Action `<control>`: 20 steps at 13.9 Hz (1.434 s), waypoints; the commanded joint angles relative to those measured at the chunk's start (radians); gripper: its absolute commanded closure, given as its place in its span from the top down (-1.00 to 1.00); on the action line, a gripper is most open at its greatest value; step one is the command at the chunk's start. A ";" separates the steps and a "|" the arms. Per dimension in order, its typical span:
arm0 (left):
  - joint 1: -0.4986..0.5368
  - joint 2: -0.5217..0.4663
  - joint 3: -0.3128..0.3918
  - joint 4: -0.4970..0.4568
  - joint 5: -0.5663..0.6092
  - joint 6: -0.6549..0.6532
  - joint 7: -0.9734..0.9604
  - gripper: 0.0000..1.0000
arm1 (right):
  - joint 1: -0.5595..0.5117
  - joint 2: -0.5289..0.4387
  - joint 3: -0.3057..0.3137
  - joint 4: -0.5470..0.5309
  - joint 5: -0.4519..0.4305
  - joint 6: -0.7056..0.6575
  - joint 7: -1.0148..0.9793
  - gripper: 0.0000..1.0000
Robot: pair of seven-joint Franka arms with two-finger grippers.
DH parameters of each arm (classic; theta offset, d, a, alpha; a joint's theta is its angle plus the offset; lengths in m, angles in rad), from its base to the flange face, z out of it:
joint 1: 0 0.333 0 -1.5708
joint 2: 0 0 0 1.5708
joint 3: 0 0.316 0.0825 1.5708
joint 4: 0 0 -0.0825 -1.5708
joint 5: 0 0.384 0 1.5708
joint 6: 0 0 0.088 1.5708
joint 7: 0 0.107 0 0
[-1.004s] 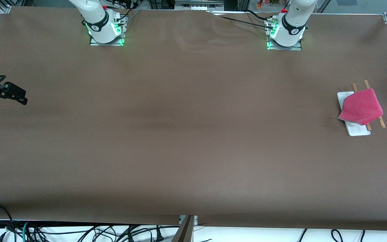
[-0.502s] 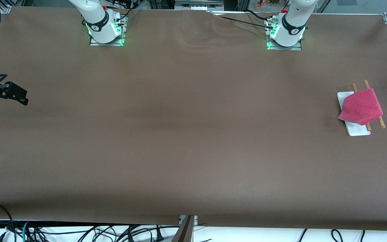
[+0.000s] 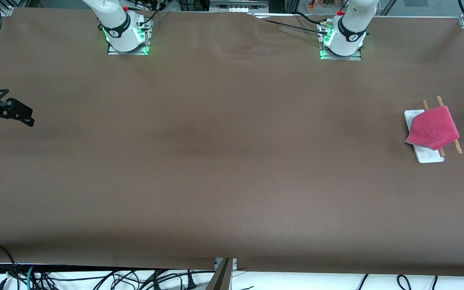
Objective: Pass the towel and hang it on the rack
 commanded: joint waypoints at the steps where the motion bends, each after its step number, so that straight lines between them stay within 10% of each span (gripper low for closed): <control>1: -0.083 -0.022 0.012 0.030 0.037 -0.036 -0.149 1.00 | -0.002 0.004 0.005 0.016 -0.009 -0.004 -0.008 1.00; 8: -0.296 -0.119 0.008 0.007 0.072 -0.119 -0.571 1.00 | -0.002 0.004 0.005 0.016 -0.009 0.002 -0.008 1.00; 20: -0.597 -0.628 0.023 -0.556 0.187 0.031 -1.326 1.00 | 0.005 0.004 0.003 0.015 -0.009 0.003 -0.008 1.00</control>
